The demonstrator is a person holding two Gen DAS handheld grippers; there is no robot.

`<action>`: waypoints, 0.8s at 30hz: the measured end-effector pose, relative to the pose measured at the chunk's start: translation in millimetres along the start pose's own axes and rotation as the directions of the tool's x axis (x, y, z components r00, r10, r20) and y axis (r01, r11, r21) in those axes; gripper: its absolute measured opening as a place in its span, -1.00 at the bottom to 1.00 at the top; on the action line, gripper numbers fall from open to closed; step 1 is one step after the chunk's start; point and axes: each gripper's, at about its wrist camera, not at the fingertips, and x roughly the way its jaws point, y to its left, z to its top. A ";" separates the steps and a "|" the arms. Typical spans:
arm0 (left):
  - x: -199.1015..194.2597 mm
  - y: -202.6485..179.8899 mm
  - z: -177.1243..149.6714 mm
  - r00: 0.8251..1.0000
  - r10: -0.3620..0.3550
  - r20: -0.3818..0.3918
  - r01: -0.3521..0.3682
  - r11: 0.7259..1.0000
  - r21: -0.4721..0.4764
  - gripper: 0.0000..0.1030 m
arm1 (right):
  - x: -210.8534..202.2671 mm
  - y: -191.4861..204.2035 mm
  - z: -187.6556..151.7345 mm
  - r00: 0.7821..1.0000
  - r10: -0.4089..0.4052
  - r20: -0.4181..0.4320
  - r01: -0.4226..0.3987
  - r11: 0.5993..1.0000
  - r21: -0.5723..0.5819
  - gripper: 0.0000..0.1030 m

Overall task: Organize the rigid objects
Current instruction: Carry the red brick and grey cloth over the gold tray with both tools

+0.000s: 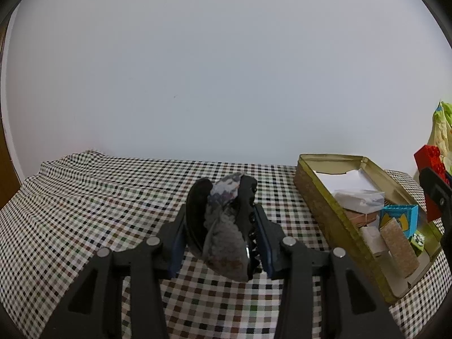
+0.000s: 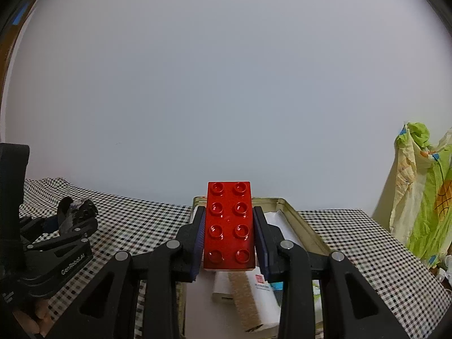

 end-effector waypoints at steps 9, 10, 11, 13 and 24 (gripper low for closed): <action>-4.5 -10.6 1.6 1.000 -0.005 0.019 0.005 1.000 -0.002 -0.17 | 14.4 -13.2 -4.9 0.999 -0.033 0.001 0.033 0.999 0.003 -0.33; -5.1 -12.6 1.7 1.000 -0.008 0.022 0.008 1.000 0.000 -0.17 | 17.0 -15.2 -5.0 0.999 -0.037 0.001 0.037 0.999 0.004 -0.33; -5.4 -14.3 1.5 1.000 -0.011 0.023 0.011 1.000 0.002 -0.17 | 18.9 -16.0 -6.2 0.999 -0.041 0.000 0.041 0.999 0.006 -0.33; -5.5 -18.7 2.2 0.999 -0.022 0.024 0.022 1.000 0.006 -0.17 | 20.4 -17.8 -8.6 0.999 -0.052 0.001 0.052 0.999 0.010 -0.33; -16.0 -45.6 10.7 0.996 -0.067 0.060 0.067 0.998 0.007 -0.17 | 6.8 -89.6 -10.8 0.993 -0.116 0.009 0.115 0.993 0.034 -0.33</action>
